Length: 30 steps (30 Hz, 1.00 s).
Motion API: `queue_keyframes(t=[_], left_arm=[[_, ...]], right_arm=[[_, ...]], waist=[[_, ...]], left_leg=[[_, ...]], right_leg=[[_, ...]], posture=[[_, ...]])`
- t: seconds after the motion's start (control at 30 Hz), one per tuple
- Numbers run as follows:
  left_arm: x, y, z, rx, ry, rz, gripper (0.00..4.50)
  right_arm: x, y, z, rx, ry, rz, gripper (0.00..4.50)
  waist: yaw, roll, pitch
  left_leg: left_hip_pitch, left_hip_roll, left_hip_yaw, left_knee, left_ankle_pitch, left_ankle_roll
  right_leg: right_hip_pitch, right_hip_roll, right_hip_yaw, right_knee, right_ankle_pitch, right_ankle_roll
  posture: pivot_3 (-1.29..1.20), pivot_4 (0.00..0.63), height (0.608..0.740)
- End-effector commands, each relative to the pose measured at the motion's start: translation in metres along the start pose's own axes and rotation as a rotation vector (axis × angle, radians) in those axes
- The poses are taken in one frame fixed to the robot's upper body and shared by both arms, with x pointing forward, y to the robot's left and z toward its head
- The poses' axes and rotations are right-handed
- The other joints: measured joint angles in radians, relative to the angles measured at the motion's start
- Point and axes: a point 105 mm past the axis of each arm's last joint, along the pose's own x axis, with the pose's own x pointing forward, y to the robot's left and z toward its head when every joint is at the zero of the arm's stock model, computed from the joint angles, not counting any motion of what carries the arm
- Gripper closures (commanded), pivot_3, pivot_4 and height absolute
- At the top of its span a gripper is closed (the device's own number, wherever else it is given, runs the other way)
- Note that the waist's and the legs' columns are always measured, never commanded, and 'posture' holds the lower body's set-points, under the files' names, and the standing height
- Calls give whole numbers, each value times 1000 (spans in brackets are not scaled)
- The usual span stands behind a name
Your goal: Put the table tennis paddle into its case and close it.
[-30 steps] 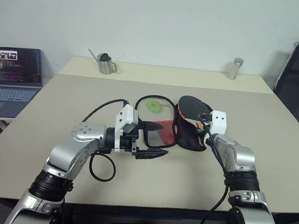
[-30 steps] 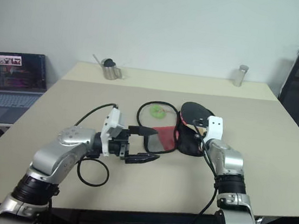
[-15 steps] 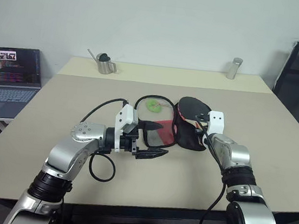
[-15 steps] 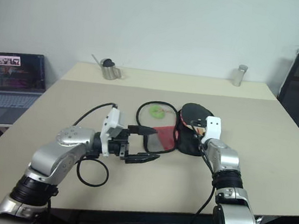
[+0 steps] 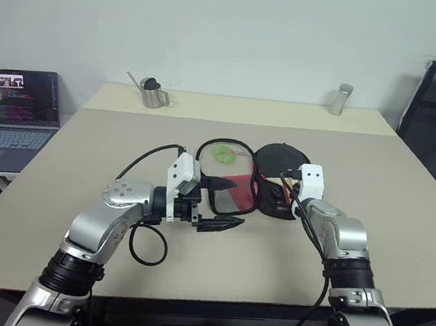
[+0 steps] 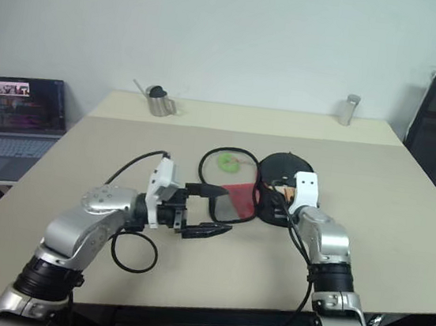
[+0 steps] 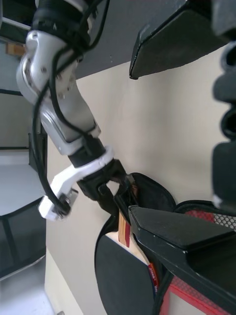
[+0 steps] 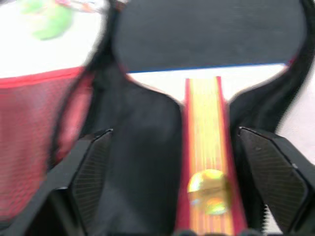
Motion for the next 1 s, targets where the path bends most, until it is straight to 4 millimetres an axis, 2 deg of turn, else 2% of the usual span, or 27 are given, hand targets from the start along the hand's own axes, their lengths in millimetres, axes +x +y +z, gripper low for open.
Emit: queue_keyframes(t=[0.03, 0.13, 0.33, 0.43, 0.53, 0.67, 0.77, 1.0], left_arm=[[-12, 8, 8, 37, -8, 62, 0], [-23, 21, 0, 28, 21, 149, 0], [-57, 57, -20, 40, 106, 360, 0], [-70, 71, -29, 34, 134, 427, 0], [-73, 78, -36, 40, 160, 439, 0], [-73, 90, -40, 54, 185, 466, 0], [-72, 99, -44, 58, 204, 491, 0], [-65, 124, -71, 19, 301, 591, 0]], right_arm=[[-16, 16, 25, -29, -92, 113, 32], [-36, 32, 32, -115, -113, 280, 32], [-65, 29, 47, -237, -129, 413, 32], [-81, 36, 58, -300, -146, 519, 32], [-94, 40, 61, -391, -139, 592, 32], [-102, 41, 63, -425, -132, 644, 32], [-103, 40, 62, -442, -129, 652, 32], [-102, 40, 58, -434, -131, 640, 32]], waist=[[0, 0, 0], [0, 0, 0], [3, 0, 0], [5, 0, 0], [7, 0, 0], [13, -1, 0], [17, -1, 0], [28, -1, 0]], left_leg=[[0, 0, 0, 0, 0, 0], [0, 0, 0, 0, 0, 0], [0, 0, -1, 1, 0, 0], [0, 0, -1, 1, 0, 0], [0, 0, -1, 1, 0, 0], [-1, 0, -1, 1, 0, 0], [-1, 0, -1, 1, 0, 0], [-1, 0, -1, 1, 0, 0]], right_leg=[[0, 0, 0, 0, 0, 0], [0, 0, 0, 0, -2, 3], [0, -1, -1, 0, -2, 3], [0, -4, -1, 0, -2, 3], [0, -5, -2, -1, -2, 3], [1, -6, -2, -2, -2, 3], [0, -6, -2, -2, -2, 3], [0, -7, -3, -1, -1, 3]], posture=[[0, 150, 740], [0, 150, 740], [0, 150, 740], [0, 150, 740], [0, 150, 740], [0, 150, 740], [0, 150, 740], [0, 150, 740]])
